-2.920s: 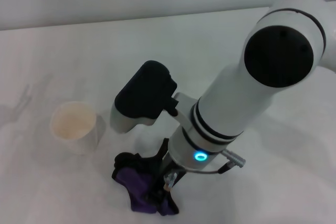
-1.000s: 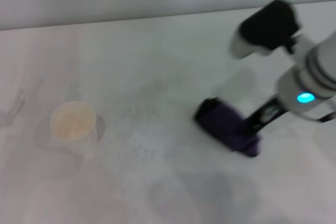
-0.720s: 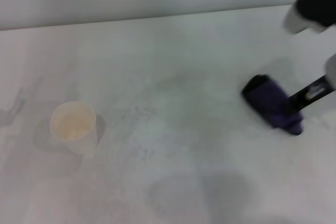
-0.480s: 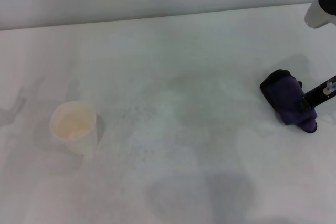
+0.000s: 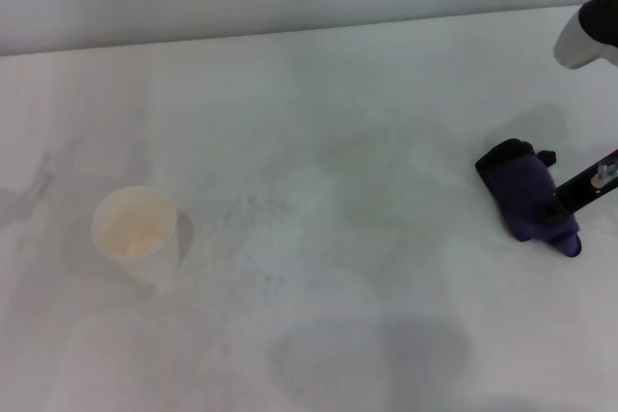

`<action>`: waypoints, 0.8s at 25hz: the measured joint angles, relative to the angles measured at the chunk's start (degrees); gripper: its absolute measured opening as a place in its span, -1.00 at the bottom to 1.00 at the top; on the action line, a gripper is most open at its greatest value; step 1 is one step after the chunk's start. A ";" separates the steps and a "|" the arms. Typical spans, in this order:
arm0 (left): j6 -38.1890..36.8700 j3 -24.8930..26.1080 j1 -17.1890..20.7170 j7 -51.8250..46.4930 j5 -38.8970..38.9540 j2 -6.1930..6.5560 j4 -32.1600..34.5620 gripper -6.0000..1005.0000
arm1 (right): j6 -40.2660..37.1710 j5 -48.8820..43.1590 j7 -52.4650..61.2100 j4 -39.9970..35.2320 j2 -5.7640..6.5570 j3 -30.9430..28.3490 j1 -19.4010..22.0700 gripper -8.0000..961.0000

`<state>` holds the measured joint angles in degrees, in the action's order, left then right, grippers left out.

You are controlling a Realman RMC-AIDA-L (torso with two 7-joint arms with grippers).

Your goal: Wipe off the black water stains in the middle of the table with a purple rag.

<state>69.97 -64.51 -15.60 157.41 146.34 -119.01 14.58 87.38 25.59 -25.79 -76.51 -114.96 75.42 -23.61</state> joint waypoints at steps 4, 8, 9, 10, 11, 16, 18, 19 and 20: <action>-0.25 0.00 -0.46 0.00 0.34 0.01 -0.02 0.78 | 0.26 4.10 -2.46 0.95 -0.03 -3.15 -0.10 -0.49; -0.56 0.00 -0.74 0.00 0.63 0.05 -0.08 0.78 | 0.79 4.89 -3.86 0.88 -0.01 -8.62 -0.16 -0.44; -0.68 0.00 -0.83 0.00 0.66 0.09 -0.09 0.78 | 1.00 4.88 -4.63 0.61 0.03 -10.42 -0.16 -0.33; -0.72 0.00 -0.94 0.00 0.70 0.11 -0.10 0.78 | 1.18 4.90 -5.42 0.50 0.03 -12.05 -0.16 -0.22; -0.73 0.00 -0.97 0.00 0.72 0.11 -0.10 0.78 | 1.27 4.96 -6.57 0.34 0.06 -14.38 -0.16 -0.11; -0.79 0.00 -1.49 0.00 0.79 0.10 -0.09 0.78 | -0.32 9.31 -14.68 3.21 0.14 -26.90 -0.55 -0.10; -0.88 0.00 -1.67 0.00 0.79 0.07 -0.09 0.78 | -1.06 12.95 -19.47 6.64 0.29 -32.81 -1.16 -0.10; -1.04 0.00 -1.83 0.00 0.79 0.04 -0.08 0.78 | -1.36 14.88 -22.22 8.83 0.49 -35.79 -1.46 -0.09; -1.36 0.00 -2.02 0.00 0.79 0.02 -0.09 0.78 | -1.73 16.60 -24.90 11.02 0.87 -38.43 -1.73 -0.09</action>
<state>68.62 -64.51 -17.62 157.41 147.13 -118.99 14.50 85.64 42.19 -50.68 -65.48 -114.09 36.99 -25.34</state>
